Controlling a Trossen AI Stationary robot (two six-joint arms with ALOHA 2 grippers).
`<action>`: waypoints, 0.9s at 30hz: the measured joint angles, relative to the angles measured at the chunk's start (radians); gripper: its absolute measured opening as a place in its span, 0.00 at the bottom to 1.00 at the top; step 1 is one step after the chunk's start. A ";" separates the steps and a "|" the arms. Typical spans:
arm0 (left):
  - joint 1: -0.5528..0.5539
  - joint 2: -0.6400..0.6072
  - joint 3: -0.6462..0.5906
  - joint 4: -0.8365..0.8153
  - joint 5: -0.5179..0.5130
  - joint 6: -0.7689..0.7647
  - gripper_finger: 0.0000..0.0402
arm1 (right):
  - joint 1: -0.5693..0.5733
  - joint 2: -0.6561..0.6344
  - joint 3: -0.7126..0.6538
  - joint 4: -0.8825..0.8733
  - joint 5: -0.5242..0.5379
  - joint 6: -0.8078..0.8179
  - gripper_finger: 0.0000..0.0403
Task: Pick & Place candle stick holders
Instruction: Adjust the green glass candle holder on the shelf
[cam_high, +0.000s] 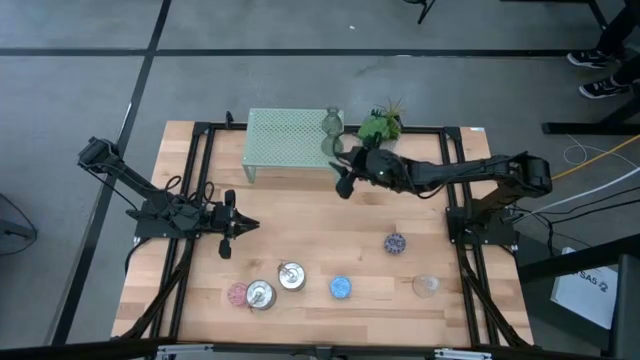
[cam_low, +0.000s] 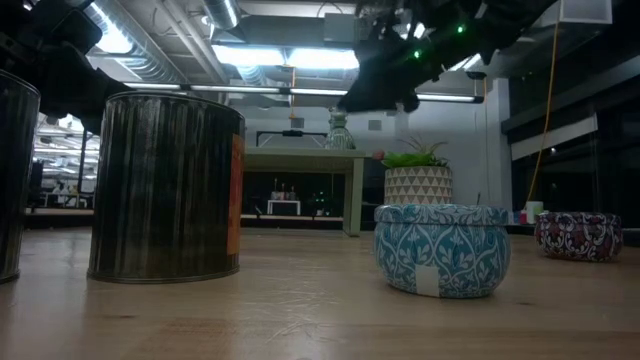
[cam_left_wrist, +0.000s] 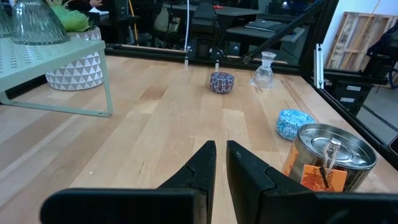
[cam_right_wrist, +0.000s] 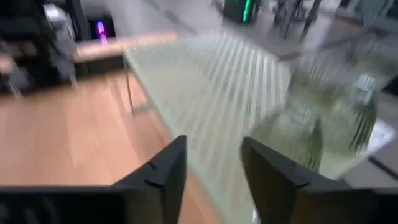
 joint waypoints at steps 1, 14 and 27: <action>0.000 0.000 0.000 0.000 0.000 0.000 0.08 | 0.003 0.010 -0.001 -0.009 0.000 0.007 0.33; 0.000 0.000 0.000 0.000 0.000 0.000 0.08 | -0.047 0.081 0.000 0.002 0.004 0.108 0.05; 0.000 0.000 0.000 0.000 0.000 0.000 0.08 | -0.094 0.082 -0.001 0.010 0.003 0.194 0.05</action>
